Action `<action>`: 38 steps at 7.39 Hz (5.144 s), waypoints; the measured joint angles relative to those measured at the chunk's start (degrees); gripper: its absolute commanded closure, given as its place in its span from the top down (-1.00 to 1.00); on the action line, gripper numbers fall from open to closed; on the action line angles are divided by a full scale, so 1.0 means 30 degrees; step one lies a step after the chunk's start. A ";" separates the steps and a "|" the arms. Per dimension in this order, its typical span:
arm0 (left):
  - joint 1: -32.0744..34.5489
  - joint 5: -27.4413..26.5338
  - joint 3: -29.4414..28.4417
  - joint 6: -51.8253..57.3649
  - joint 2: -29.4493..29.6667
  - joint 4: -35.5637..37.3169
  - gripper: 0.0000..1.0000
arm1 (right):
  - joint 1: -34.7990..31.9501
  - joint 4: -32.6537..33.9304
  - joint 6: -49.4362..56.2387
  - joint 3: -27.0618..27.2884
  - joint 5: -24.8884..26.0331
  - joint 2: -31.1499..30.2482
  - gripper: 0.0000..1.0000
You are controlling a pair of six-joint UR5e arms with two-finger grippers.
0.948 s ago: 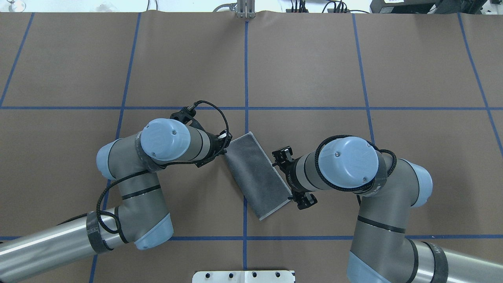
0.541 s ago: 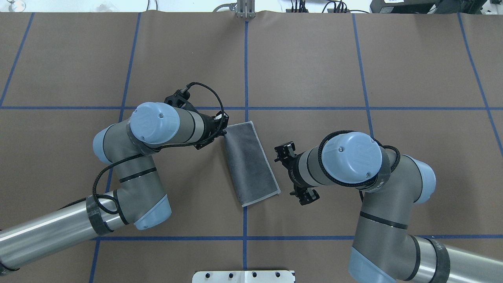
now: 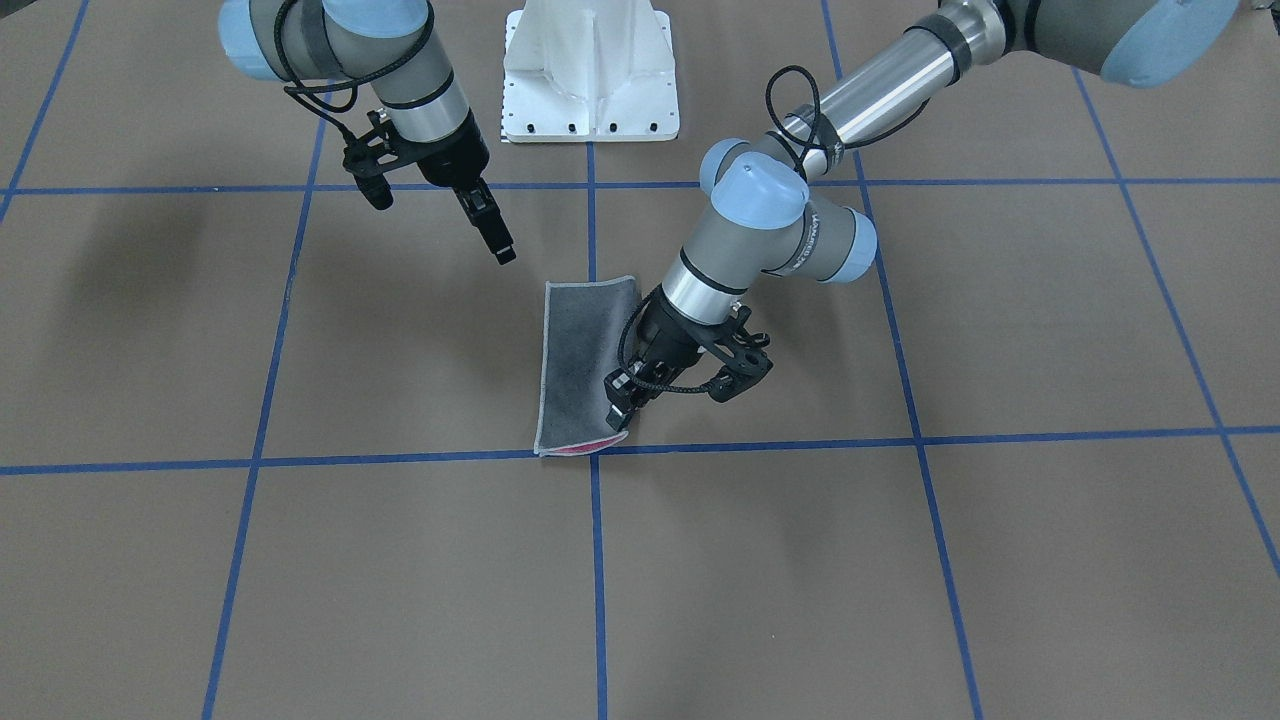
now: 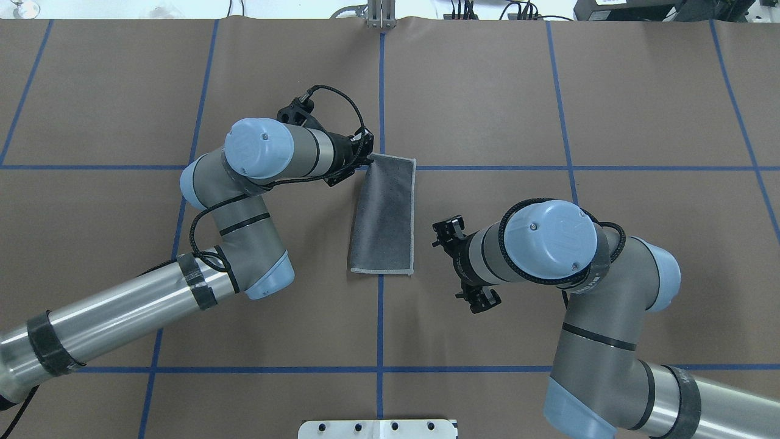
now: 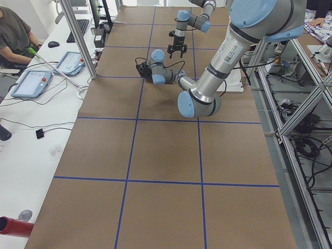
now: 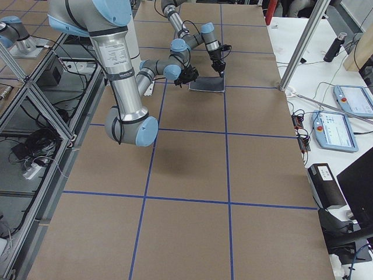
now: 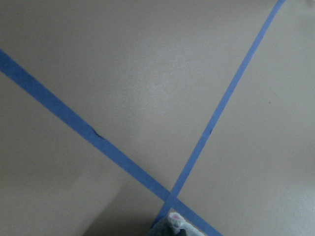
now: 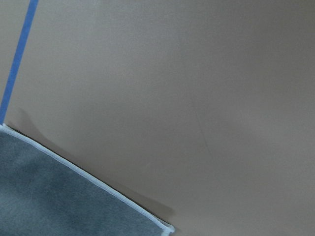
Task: Fold towel twice with both arms
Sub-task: 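Release the towel with the right gripper while the left gripper straightens it, then move the left gripper to the towel's near end while the right gripper hovers beside it, then grasp the towel's near end with the left gripper and lift it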
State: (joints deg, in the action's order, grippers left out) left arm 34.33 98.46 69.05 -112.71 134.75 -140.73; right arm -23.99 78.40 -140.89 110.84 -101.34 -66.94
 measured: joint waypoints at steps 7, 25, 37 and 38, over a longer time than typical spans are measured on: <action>0.0732 0.0929 0.0566 0.0908 0.0098 0.0391 0.70 | -0.0332 0.0000 0.0321 -0.0115 0.0179 0.0004 1.00; -0.4750 -0.2340 0.7629 -0.2085 -0.3721 0.8396 -0.32 | -0.2200 -0.0176 0.3039 -0.0831 0.0223 0.0163 1.00; -0.5425 -0.3500 0.9582 -0.3653 -0.3638 0.8482 -1.00 | -0.2199 -0.0177 0.3019 -0.0796 0.0120 0.0164 1.00; -0.5846 -0.3866 1.0249 -0.3785 -0.4097 0.8494 -1.00 | -0.2200 -0.0176 0.3018 -0.0795 0.0119 0.0163 1.00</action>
State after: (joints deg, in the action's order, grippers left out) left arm 16.80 86.86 99.80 -124.07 122.46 -115.25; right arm -30.59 77.87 -131.84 108.46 -100.99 -66.45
